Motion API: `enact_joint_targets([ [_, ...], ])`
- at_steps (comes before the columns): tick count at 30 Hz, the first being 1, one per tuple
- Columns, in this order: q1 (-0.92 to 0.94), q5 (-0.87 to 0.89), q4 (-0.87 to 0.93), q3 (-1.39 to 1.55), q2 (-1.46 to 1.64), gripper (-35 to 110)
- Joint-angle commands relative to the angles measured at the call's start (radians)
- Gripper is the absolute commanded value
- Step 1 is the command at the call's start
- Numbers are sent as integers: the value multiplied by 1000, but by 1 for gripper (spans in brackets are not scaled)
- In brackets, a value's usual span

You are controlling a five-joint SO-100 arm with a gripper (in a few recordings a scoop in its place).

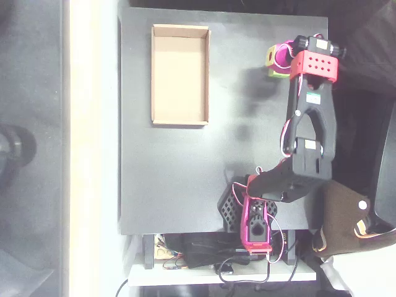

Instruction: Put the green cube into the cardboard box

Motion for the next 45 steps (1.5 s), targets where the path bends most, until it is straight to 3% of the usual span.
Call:
enact_joint_targets([
  [1,8,6,6,-31,152,1],
  [19,-121,6,3,-563,181,1],
  [45,-621,6,8,-574,92,1],
])
